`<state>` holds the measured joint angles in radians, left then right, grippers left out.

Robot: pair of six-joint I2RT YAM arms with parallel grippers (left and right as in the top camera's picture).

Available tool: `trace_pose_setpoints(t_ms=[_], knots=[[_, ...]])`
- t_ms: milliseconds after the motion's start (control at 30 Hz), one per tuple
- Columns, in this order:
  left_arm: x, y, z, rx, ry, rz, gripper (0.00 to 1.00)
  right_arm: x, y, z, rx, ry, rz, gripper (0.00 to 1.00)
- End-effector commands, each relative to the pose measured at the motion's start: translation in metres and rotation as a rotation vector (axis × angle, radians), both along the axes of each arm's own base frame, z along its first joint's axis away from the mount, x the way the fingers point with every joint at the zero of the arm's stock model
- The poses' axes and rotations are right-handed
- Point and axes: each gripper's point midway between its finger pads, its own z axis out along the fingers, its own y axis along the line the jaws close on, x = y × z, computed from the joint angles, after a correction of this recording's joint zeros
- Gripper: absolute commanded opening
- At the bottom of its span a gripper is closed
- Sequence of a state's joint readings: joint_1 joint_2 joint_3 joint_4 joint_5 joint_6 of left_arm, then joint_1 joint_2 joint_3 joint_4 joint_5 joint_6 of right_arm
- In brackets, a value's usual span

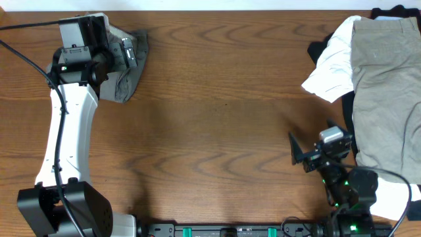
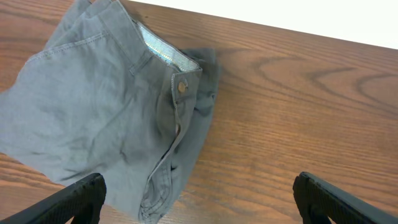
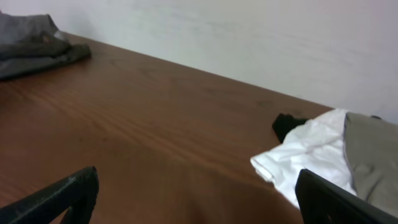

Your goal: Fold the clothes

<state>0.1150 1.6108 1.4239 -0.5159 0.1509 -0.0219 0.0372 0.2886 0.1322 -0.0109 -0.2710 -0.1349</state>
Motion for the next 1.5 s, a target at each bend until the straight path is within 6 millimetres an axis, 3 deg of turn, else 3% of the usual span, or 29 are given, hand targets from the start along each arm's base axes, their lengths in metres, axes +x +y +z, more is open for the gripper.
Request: trace_pose_setpoints(t_ms=[0,167,333,1133,1300,1467], knots=[[0.001,0.0,-0.001,0.0,0.002,-0.002,0.98,-0.004,-0.004,-0.014,0.007,-0.014,-0.015,0.99],[0.001,0.0,-0.001,0.0,0.001,-0.002,0.98,-0.009,-0.007,-0.028,0.005,-0.023,-0.031,0.99],[0.001,0.0,-0.001,0.0,0.002,-0.002,0.98,-0.013,-0.007,-0.004,0.009,-0.126,-0.031,0.99],[0.001,0.0,-0.001,0.0,0.003,-0.002,0.98,-0.012,-0.007,-0.008,0.008,-0.109,-0.03,0.99],[-0.004,-0.001,0.015,0.005,-0.033,-0.004,0.98,-0.012,-0.007,-0.008,0.008,-0.108,-0.03,0.99],[-0.028,-0.015,0.052,0.018,-0.091,-0.026,0.98,-0.012,-0.007,-0.008,0.008,-0.108,-0.03,0.99]])
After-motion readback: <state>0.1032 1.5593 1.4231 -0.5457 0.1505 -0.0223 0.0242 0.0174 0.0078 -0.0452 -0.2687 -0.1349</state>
